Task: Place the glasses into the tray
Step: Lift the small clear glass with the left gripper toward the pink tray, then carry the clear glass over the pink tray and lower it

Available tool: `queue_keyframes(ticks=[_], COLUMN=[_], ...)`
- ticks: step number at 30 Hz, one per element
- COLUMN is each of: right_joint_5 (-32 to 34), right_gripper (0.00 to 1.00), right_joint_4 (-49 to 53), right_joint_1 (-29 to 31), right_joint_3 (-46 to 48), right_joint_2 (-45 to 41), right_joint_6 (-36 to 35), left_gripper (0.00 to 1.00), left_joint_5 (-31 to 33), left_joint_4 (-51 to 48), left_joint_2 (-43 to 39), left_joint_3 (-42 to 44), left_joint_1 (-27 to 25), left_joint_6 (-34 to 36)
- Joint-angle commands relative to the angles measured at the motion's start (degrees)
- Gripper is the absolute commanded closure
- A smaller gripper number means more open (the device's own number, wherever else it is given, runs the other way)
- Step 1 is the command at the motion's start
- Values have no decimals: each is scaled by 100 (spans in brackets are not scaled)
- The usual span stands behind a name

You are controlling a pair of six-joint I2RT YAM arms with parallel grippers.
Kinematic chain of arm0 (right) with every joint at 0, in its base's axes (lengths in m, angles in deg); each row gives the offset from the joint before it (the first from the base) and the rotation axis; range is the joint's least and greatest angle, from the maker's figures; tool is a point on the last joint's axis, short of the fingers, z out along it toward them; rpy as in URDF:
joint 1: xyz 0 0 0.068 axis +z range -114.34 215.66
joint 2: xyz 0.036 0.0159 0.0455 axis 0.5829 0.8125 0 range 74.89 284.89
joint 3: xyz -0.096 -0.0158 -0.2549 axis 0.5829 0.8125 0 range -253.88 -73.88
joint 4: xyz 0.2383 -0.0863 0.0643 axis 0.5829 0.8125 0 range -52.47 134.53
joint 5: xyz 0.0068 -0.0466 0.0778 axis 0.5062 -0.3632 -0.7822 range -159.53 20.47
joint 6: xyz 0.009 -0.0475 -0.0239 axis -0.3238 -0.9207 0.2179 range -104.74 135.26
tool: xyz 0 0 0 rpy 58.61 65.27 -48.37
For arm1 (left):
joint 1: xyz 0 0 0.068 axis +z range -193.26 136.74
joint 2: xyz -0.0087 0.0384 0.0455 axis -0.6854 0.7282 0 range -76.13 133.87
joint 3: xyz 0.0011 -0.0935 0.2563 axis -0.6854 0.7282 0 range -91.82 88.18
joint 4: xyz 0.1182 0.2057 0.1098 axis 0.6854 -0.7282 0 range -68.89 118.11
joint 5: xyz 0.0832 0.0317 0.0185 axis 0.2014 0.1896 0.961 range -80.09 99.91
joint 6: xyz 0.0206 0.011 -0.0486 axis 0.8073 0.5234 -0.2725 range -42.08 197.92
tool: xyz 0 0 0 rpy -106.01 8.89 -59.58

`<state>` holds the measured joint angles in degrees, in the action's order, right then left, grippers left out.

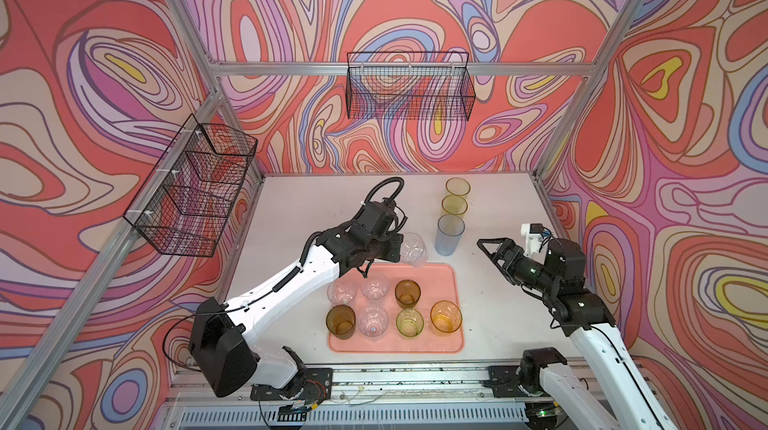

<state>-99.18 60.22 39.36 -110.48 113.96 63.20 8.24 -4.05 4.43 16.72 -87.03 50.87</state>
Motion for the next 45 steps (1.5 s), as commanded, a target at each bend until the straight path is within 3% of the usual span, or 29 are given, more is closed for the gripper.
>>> queue_keyframes(ticks=[1, 11, 45], right_joint_5=[-59, -603, -91], right_gripper=[2, 2, 2], right_joint_4=[-12, -708, 480], right_joint_1=[-22, -20, -24], right_joint_3=[133, 565, 387], right_joint_2=[-188, -381, -852], right_joint_6=[134, 778, 224], left_gripper=[100, 100, 100], left_joint_5=[39, 255, 244], left_joint_4=[-163, -205, -115], left_joint_2=[-163, -189, 954], left_joint_3=[21, 96, -363], left_joint_1=[-189, -726, -976], left_joint_6=[-116, -256, -73])
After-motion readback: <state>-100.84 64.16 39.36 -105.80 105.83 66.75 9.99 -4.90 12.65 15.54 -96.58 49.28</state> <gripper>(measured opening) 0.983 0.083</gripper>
